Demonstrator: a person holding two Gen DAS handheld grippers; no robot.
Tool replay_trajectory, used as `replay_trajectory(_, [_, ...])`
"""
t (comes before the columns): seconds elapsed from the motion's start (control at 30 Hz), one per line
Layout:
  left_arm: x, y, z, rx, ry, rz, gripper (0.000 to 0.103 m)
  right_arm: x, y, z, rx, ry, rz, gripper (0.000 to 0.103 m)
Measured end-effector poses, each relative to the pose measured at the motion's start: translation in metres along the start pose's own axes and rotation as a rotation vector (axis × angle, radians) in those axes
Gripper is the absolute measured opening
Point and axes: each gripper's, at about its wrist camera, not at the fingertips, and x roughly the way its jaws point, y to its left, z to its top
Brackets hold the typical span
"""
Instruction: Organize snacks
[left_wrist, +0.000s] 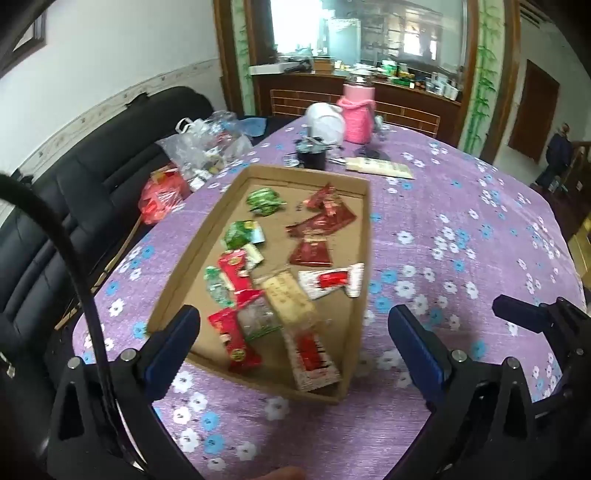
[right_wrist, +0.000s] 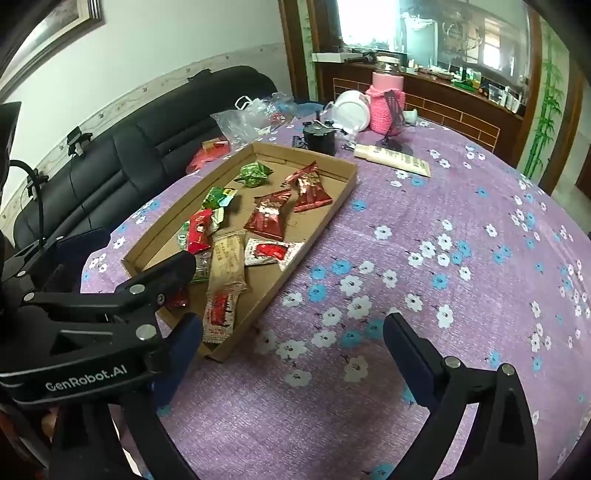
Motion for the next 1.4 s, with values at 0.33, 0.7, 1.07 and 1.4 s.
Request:
replay_trajectory(0.33, [-0.001, -0.075, -0.006, 0.137, 0.002, -0.096, 0.102, -0.032, -0.054, -0.036, 0.119, -0.023, -0.077, 0.098])
replay_trajectory(0.7, [0.007, -0.173, -0.031, 0.270, 0.046, -0.228, 0.102, -0.065, -0.147, -0.107, 0.363, -0.022, -0.227, 0.101])
replay_trajectory(1.07, [0.042, -0.208, -0.063, 0.308, 0.086, -0.233, 0.102, -0.048, -0.178, -0.153, 0.461, 0.039, -0.295, 0.102])
replay_trajectory(1.4, [0.069, -0.209, -0.071, 0.288, 0.121, -0.208, 0.102, -0.046, -0.181, -0.164, 0.473, 0.041, -0.341, 0.102])
